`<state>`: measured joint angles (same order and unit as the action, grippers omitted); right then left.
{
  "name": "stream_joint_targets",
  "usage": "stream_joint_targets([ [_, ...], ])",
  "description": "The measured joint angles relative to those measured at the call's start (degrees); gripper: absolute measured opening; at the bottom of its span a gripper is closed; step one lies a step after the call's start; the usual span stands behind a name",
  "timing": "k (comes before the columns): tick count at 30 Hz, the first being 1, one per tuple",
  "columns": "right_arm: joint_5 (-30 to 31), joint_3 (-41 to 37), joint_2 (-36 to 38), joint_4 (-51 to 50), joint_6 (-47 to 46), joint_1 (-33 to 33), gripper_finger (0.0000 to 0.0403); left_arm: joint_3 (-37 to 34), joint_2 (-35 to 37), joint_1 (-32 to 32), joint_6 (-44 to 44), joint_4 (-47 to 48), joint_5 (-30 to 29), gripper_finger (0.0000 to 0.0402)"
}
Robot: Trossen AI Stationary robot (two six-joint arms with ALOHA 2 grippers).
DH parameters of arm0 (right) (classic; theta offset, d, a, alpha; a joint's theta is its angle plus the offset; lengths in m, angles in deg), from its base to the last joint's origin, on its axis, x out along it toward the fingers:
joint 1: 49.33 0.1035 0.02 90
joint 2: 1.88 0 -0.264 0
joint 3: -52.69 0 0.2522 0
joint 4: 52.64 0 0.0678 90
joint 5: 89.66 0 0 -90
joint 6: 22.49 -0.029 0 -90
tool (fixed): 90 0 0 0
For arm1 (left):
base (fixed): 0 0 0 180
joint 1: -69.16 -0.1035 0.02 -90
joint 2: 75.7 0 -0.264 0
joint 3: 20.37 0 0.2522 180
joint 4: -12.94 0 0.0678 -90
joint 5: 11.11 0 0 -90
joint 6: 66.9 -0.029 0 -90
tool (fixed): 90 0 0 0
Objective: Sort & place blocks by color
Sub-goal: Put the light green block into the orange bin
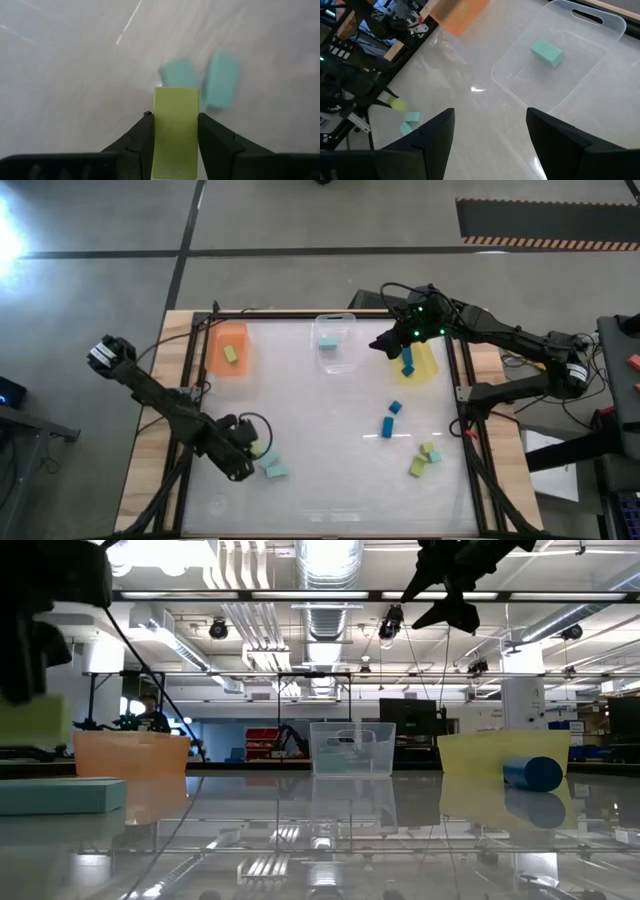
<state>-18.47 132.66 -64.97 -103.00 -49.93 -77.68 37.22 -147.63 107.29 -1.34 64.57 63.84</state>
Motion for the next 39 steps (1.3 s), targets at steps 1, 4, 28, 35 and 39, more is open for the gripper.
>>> stream_joint_targets([
  [1,0.00,0.00,0.00,0.00,-0.23,0.00,0.0238,0.42,1.06,-0.88,0.02,0.37,-0.14,0.0105],
  [4,0.00,0.00,0.00,0.02,-1.20,0.00,0.0237,2.45,4.55,-4.90,-0.52,3.14,-1.58,0.0105],
  [28,0.98,0.00,0.00,0.06,-3.48,0.00,0.0238,8.84,10.16,-84.93,-32.78,17.11,3.83,0.0105],
  [35,1.01,-0.01,0.00,0.06,-3.47,0.00,0.0238,8.29,2.94,-87.82,-37.05,16.55,2.95,0.0105],
  [39,1.01,-0.02,0.00,0.06,-3.46,0.00,0.0238,8.29,-0.84,-88.04,-37.81,16.59,1.87,0.0105],
])
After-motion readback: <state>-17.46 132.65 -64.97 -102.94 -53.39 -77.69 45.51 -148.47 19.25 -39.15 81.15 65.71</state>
